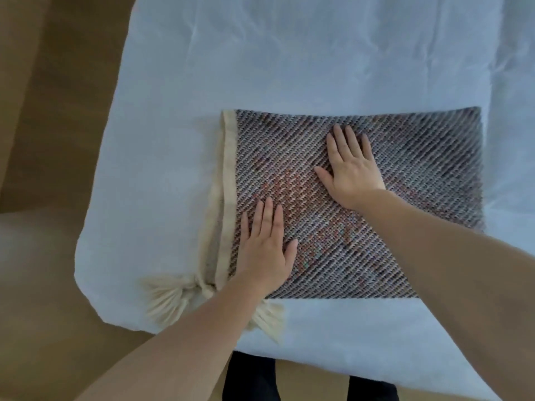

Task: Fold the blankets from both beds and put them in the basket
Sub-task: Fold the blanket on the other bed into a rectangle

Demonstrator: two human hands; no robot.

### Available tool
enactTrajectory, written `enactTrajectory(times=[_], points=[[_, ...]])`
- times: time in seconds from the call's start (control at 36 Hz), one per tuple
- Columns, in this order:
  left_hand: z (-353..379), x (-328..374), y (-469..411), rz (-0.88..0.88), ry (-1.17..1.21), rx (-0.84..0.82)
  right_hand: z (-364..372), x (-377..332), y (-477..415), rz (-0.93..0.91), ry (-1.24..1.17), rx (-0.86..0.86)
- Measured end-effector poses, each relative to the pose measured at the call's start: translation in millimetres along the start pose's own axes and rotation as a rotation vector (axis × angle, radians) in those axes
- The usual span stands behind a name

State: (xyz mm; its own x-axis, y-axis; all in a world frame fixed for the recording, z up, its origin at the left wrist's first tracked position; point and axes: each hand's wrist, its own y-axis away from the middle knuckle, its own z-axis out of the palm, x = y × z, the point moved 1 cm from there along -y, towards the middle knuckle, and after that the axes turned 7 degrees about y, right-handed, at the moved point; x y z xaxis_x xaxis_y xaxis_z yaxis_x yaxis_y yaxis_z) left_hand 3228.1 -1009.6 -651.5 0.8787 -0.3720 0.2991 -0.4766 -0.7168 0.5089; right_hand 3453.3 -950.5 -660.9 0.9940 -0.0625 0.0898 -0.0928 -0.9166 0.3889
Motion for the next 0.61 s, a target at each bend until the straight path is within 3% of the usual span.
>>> enactTrajectory(times=[0.17,0.33,0.5,0.61], points=[[14,40,-40,-0.010,-0.079,0.081,21,101,1,0.081,0.041,0.017],[-3,86,-106,0.062,-0.118,0.168,43,182,20,0.283,-0.030,0.043],[-34,121,-180,0.001,-0.179,0.220,56,194,45,0.336,-0.146,0.039],[-27,126,-175,-0.036,-0.173,0.242,76,176,85,0.354,-0.258,0.006]])
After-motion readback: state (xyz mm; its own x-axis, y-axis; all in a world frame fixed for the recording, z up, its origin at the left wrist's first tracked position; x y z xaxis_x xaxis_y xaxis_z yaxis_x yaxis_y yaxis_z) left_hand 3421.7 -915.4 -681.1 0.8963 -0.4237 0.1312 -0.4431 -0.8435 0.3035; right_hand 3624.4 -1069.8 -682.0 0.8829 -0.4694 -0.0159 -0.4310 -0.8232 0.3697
